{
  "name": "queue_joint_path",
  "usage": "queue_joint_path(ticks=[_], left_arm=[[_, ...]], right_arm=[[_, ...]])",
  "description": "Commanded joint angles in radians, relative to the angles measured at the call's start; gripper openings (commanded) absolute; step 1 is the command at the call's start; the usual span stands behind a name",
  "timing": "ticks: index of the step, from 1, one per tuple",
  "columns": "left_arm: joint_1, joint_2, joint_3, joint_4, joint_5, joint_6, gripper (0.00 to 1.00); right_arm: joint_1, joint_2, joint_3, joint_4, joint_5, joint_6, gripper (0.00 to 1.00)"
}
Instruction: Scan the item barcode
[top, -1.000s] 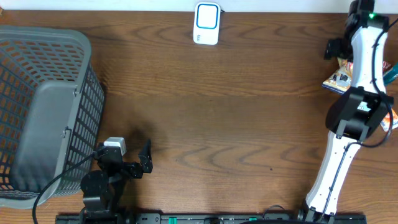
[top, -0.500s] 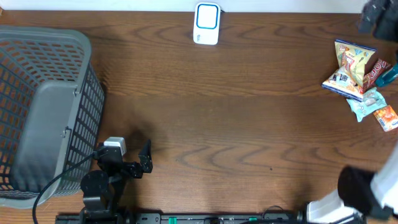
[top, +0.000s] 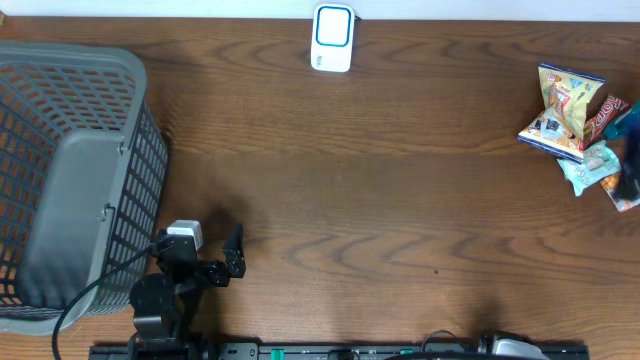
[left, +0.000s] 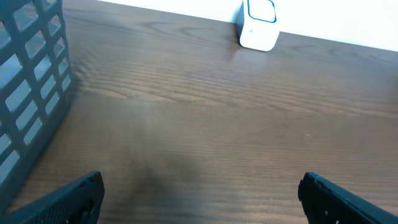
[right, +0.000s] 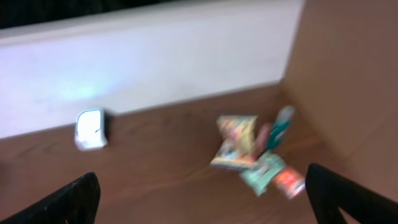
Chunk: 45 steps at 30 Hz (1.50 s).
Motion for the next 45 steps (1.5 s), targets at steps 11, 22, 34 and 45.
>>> queue_joint_path(ticks=[11, 22, 34, 45], left_arm=[[0.006, -0.005, -0.015, -0.018, 0.012, -0.009, 1.00], [0.006, -0.005, -0.015, -0.018, 0.012, -0.009, 1.00], [0.006, -0.005, -0.015, -0.018, 0.012, -0.009, 1.00], [0.006, -0.004, -0.015, -0.018, 0.012, -0.009, 1.00]], right_arm=[[-0.003, -0.286, -0.010, -0.050, 0.130, -0.077, 0.99], [0.043, -0.747, -0.734, 0.079, 0.071, -0.064, 0.99], [0.084, -1.041, -1.700, 0.869, -0.032, 0.005, 0.99], [0.059, -1.280, -2.215, 1.440, -0.124, 0.015, 0.99]])
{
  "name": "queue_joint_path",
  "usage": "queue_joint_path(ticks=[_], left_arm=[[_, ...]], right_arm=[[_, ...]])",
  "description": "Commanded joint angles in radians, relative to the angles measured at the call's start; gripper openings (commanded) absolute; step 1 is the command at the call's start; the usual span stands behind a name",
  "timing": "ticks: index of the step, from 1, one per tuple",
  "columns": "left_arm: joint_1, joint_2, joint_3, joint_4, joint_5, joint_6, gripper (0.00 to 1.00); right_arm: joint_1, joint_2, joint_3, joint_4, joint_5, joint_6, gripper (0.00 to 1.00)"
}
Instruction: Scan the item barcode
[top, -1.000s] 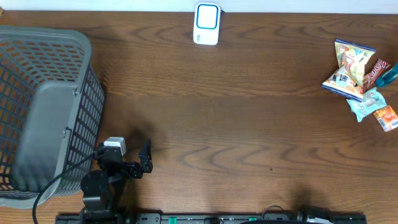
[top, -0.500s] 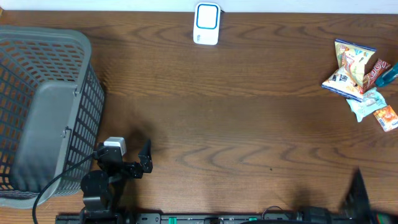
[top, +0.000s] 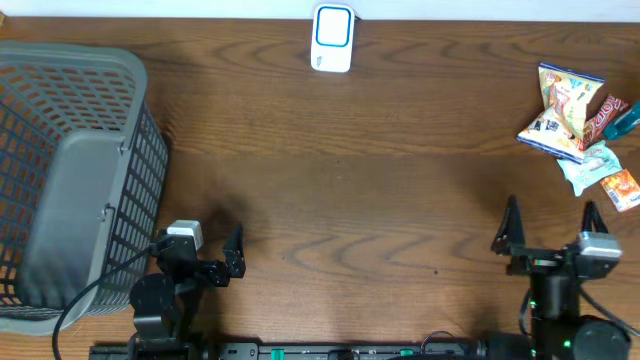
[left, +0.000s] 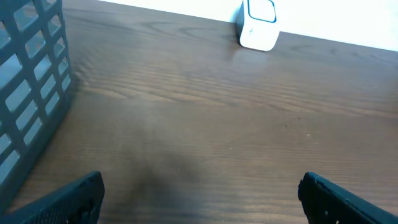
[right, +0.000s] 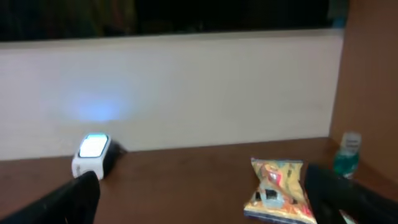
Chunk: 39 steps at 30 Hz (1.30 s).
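Observation:
The white scanner with a blue face (top: 332, 38) stands at the table's far edge, also seen as the scanner (left: 258, 25) and, glowing, the scanner (right: 93, 154). A pile of snack packets (top: 575, 125) lies at the far right; its yellow-orange bag (right: 277, 193) shows ahead of the right fingers. My right gripper (top: 551, 215) is open and empty near the front right, well short of the pile, and appears as the right gripper (right: 199, 199). My left gripper (top: 200, 248) is open and empty at the front left, seen too as the left gripper (left: 202, 199).
A large grey slatted basket (top: 70, 180) fills the left side, its wall (left: 31, 93) close beside the left gripper. A teal packet (right: 345, 155) stands behind the yellow bag. A pale wall runs behind the table's far edge.
My right gripper was at the table's right edge over the snack pile; now it is lower, near the front right, open and empty. The left arm and the packets have not moved.

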Motion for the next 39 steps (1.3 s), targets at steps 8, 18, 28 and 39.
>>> queue_joint_path(ticks=[8, 18, 28, 39], left_arm=[[0.006, -0.004, -0.015, -0.018, 0.013, -0.009, 1.00], [0.006, -0.004, -0.015, -0.018, 0.013, -0.009, 1.00], [0.006, -0.004, -0.015, -0.018, 0.013, -0.009, 1.00], [0.006, -0.004, -0.015, -0.018, 0.013, -0.009, 1.00]], right_arm=[[-0.006, -0.052, -0.230, 0.161, -0.034, 0.027, 0.99], [-0.006, -0.052, -0.393, 0.329, -0.035, 0.027, 0.99], [-0.006, -0.052, -0.417, 0.186, -0.039, 0.027, 0.99], [-0.006, -0.051, -0.417, 0.183, -0.038, 0.027, 0.99]])
